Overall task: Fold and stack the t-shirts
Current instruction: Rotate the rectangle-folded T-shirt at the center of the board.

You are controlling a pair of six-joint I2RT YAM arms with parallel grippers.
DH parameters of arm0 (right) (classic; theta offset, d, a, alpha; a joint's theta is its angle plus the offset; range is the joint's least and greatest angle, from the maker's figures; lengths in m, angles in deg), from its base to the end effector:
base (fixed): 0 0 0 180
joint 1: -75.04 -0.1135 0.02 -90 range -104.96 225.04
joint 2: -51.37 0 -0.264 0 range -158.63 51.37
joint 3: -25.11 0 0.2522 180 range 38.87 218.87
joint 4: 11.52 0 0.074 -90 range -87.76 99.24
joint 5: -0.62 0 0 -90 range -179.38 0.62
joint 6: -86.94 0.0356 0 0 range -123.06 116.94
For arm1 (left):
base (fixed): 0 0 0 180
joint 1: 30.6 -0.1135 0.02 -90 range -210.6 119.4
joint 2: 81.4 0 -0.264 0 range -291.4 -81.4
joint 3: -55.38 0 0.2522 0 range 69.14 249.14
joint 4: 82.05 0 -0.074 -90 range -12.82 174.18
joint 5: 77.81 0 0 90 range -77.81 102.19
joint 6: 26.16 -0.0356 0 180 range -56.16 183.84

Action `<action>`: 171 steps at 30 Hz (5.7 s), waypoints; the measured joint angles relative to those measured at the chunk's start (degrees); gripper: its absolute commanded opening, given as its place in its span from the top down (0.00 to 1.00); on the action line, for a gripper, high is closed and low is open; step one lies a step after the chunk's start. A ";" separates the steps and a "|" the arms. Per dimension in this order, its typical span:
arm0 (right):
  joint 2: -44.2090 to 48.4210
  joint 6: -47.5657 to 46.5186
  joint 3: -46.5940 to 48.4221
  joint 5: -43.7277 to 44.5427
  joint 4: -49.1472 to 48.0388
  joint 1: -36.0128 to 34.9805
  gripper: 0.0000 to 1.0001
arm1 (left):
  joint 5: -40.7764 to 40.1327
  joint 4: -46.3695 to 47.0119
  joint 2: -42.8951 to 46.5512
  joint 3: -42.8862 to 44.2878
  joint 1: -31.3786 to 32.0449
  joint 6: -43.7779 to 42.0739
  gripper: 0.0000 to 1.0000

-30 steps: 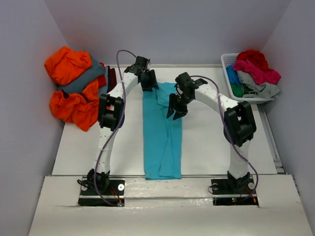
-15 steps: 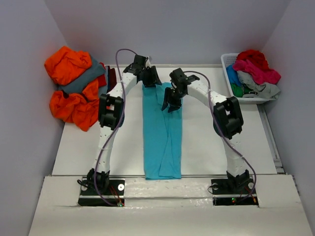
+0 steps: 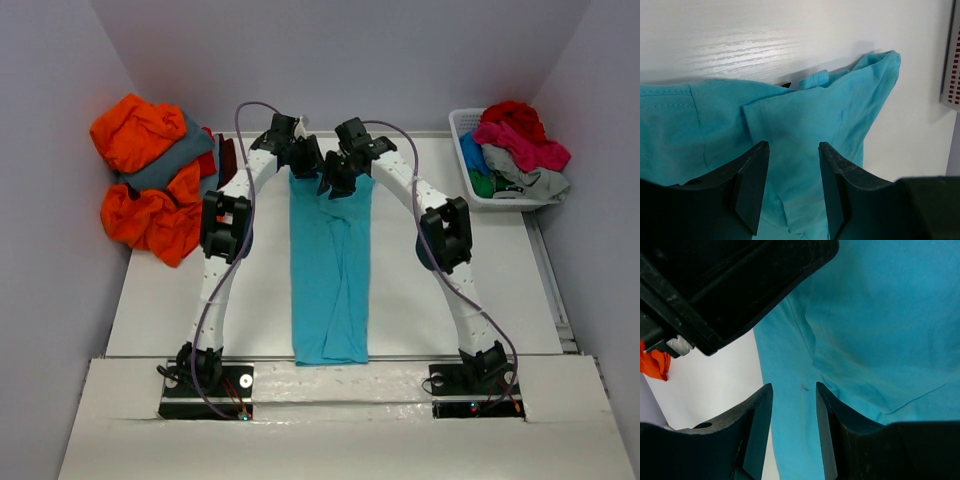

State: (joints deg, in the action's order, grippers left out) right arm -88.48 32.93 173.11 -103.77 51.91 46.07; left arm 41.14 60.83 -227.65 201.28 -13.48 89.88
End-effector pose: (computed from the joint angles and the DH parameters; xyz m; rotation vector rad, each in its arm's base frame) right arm 0.4622 0.2660 0.2303 0.0582 2.6692 0.7320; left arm 0.5446 -0.1858 0.1947 0.1126 2.3024 -0.9640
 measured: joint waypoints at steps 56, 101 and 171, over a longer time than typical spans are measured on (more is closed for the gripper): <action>-5.35 -2.51 1.79 12.72 4.13 -3.15 0.74 | 2.82 1.77 -1.11 -4.28 -0.74 -1.09 0.54; -3.13 -1.27 -3.17 12.70 3.04 -3.34 0.93 | 2.40 4.55 -1.66 -4.24 0.44 -4.83 0.94; 19.30 4.98 -25.46 22.80 4.13 -3.34 0.93 | -3.54 1.16 4.79 0.79 8.13 -11.65 0.95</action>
State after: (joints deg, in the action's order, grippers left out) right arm -69.18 37.91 147.64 -80.97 56.04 42.73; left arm 37.60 61.99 -222.87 202.06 -5.35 78.24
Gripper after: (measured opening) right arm 0.074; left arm 0.080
